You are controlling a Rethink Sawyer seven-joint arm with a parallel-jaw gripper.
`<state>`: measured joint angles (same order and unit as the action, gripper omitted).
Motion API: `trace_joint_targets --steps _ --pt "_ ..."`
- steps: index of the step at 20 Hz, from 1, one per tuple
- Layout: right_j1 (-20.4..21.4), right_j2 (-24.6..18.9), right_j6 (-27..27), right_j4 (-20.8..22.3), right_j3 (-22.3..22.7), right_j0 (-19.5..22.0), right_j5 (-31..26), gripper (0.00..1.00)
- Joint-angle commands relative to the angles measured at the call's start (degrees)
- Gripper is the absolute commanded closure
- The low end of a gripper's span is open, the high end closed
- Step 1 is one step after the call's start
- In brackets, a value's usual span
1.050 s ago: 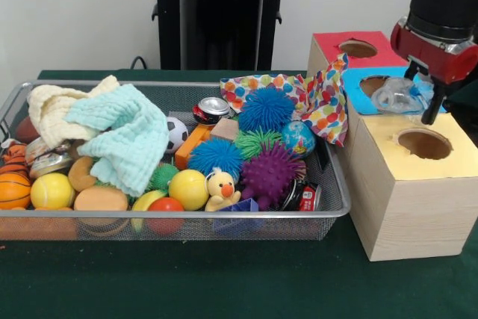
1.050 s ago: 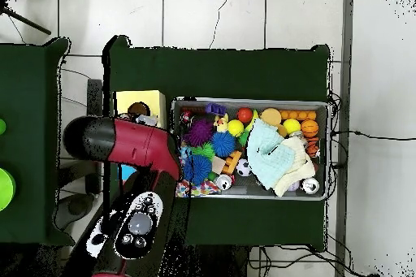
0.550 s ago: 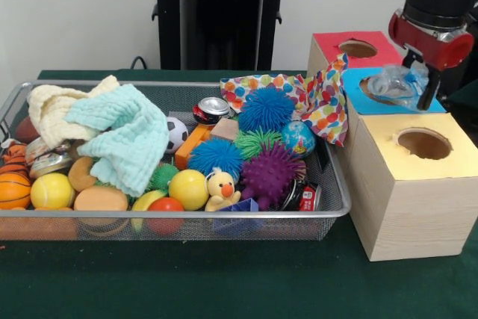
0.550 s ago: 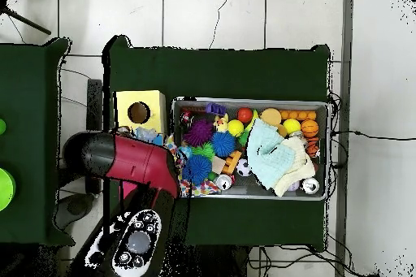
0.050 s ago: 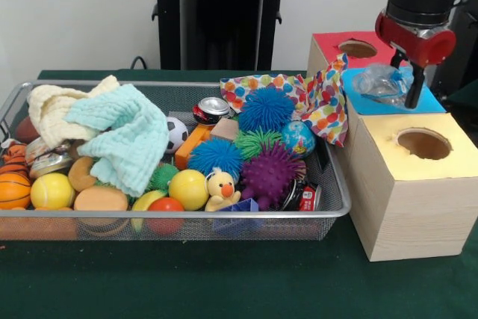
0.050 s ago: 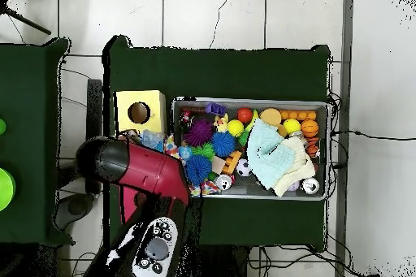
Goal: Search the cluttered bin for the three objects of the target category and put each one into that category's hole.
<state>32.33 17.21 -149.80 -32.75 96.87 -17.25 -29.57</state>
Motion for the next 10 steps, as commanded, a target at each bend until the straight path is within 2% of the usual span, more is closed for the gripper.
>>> trace_joint_targets --steps 1,10 --pt "-5.1 -8.8 -7.4 -1.3 9.8 2.5 8.5 1.00" --pt "-5.1 -10.1 -9.2 -3.0 11.5 1.7 10.7 1.00"
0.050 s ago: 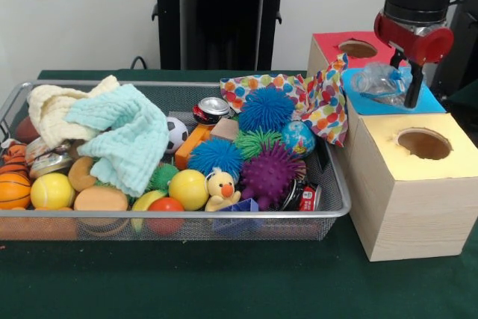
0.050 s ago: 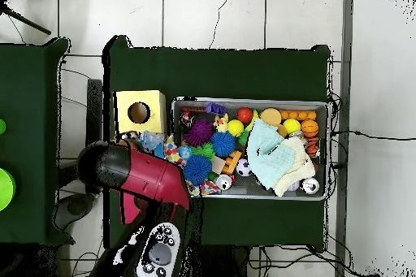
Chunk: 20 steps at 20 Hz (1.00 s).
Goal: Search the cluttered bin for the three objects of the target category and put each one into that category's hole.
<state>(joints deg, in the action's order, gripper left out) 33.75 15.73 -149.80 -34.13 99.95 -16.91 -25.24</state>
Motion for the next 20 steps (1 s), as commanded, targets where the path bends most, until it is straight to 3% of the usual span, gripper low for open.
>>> trace_joint_targets --steps 1,14,18,20 --pt "-6.4 -8.9 -9.2 -1.8 8.9 1.4 6.5 1.00" --pt "-5.6 -17.5 -6.0 -0.6 15.6 8.4 15.5 1.00" --pt "-6.1 -17.4 -7.1 0.8 16.0 8.4 17.5 1.00" --pt "-6.4 -14.8 -8.1 0.9 15.1 6.4 16.7 1.00"
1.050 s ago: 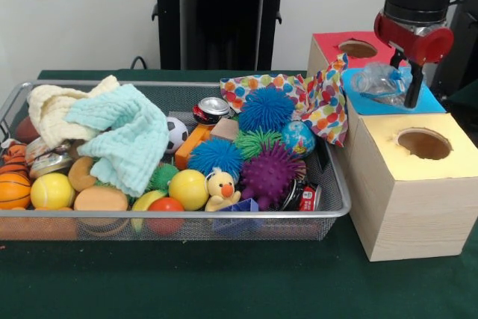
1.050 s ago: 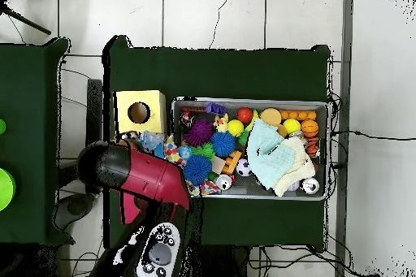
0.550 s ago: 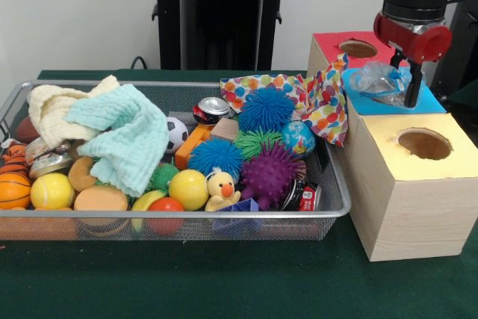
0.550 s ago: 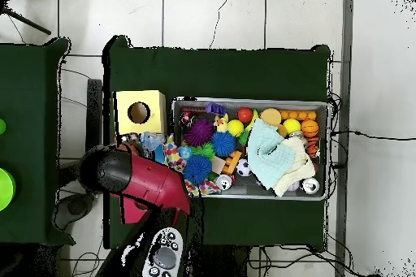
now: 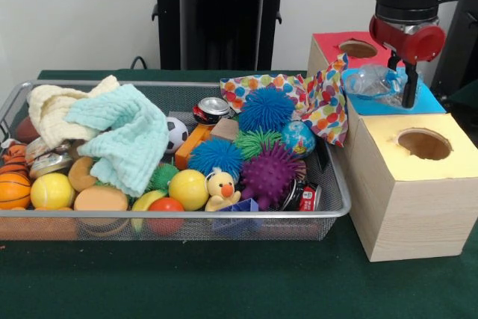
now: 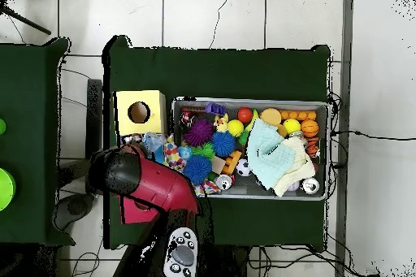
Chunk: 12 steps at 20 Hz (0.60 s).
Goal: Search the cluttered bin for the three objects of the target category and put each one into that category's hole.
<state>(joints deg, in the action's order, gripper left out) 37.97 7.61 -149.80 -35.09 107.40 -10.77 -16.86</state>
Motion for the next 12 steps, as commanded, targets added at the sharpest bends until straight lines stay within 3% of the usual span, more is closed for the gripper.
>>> trace_joint_targets --steps 1,6,12 --pt "-10.9 -4.8 -8.8 1.6 6.9 -1.3 7.3 1.00" --pt "-14.4 5.8 -15.5 -1.1 2.4 -10.6 -0.5 1.00" --pt "-15.3 9.1 -17.2 -3.6 2.6 -13.9 -2.9 1.00"
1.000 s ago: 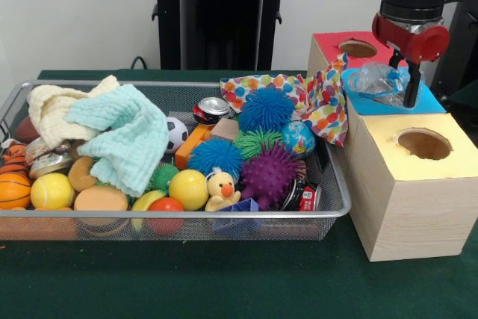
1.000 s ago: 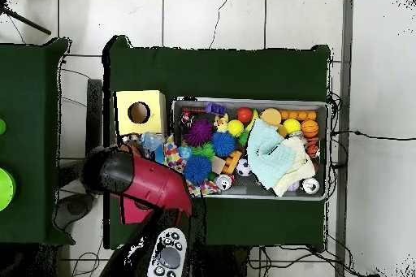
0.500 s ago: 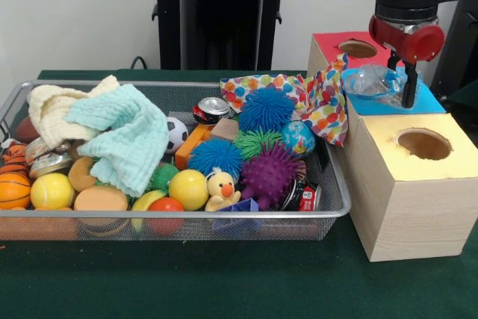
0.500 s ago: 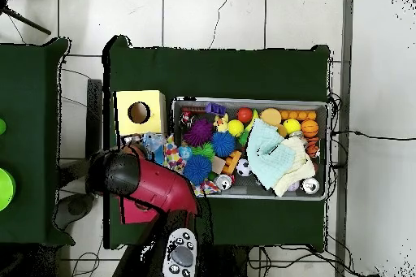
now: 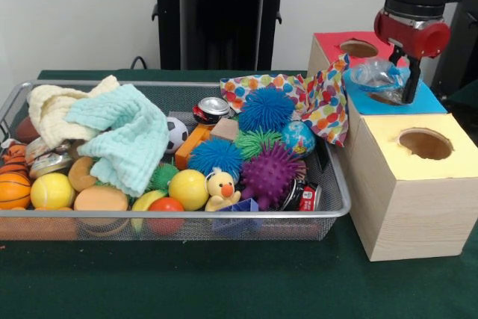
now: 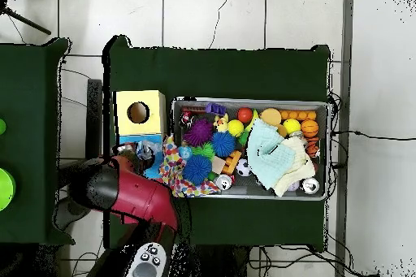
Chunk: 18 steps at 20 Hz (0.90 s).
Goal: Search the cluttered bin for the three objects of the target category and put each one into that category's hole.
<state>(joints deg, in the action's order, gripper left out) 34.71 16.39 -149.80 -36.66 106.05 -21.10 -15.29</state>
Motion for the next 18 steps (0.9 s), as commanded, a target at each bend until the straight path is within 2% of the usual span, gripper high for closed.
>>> trace_joint_targets --steps 1,5,11,16,18 --pt "-12.1 0.8 -17.4 -2.5 4.1 -4.2 -4.6 1.00" --pt "-11.8 1.2 -16.2 -3.9 5.1 -4.6 -5.0 1.00" --pt "-10.7 -0.7 -13.6 -5.1 7.6 -3.2 -2.7 1.00" --pt "-11.0 -5.0 -12.3 -6.4 9.9 -0.6 3.4 1.00" --pt "-10.9 -8.6 -11.7 -6.2 11.3 2.0 7.4 1.00"
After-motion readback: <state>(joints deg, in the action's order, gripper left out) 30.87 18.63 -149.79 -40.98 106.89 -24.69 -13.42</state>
